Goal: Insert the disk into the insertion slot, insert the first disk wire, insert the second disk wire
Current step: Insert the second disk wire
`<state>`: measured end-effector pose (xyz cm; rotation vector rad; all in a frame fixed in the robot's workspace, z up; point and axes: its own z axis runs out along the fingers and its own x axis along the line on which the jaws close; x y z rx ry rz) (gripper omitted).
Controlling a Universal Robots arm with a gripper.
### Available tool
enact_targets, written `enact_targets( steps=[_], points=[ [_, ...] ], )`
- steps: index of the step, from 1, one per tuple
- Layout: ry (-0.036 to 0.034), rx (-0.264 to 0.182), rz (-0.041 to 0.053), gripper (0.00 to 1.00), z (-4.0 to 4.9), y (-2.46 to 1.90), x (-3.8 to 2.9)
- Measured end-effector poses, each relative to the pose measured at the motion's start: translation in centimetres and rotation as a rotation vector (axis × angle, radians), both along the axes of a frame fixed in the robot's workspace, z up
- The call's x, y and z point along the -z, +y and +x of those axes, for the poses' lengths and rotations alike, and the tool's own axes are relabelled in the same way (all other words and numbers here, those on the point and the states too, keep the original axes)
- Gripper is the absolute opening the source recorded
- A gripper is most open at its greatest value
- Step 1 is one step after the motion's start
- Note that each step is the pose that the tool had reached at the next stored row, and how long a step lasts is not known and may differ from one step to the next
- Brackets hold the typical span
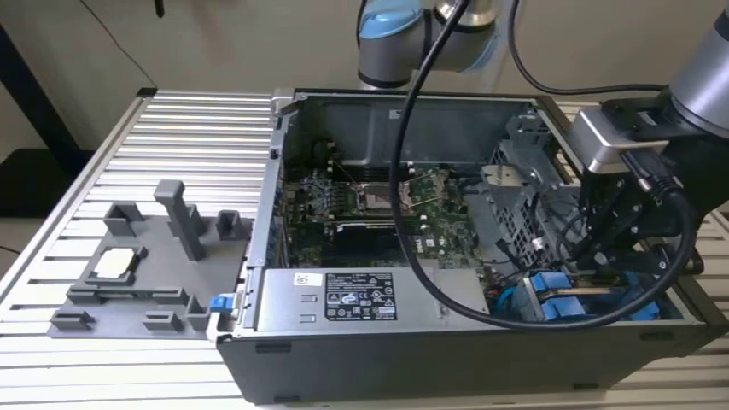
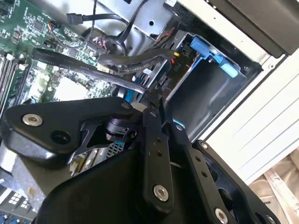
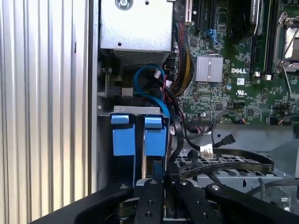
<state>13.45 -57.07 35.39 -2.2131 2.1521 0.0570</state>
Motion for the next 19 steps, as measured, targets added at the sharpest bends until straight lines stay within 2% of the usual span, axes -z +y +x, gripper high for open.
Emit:
enact_targets(
  steps=[2, 3, 4, 8, 14, 19],
  points=[
    [0.0282, 0.0, -0.0001, 0.16, 0.3, -0.01, 0.02],
    [0.0373, 0.0, -0.0001, 0.16, 0.46, -0.01, 0.04],
    [0.0397, 0.0, 0.0, 0.16, 0.62, -0.02, 0.07],
    [0.04, 0.002, 0.0047, 0.16, 1.08, -0.12, 0.24],
    [0.04, 0.014, 0.0099, 0.16, 1.29, -0.27, 0.6],
    [0.0401, 0.016, 0.0104, 0.16, 1.34, -0.28, 0.64]
  ],
)
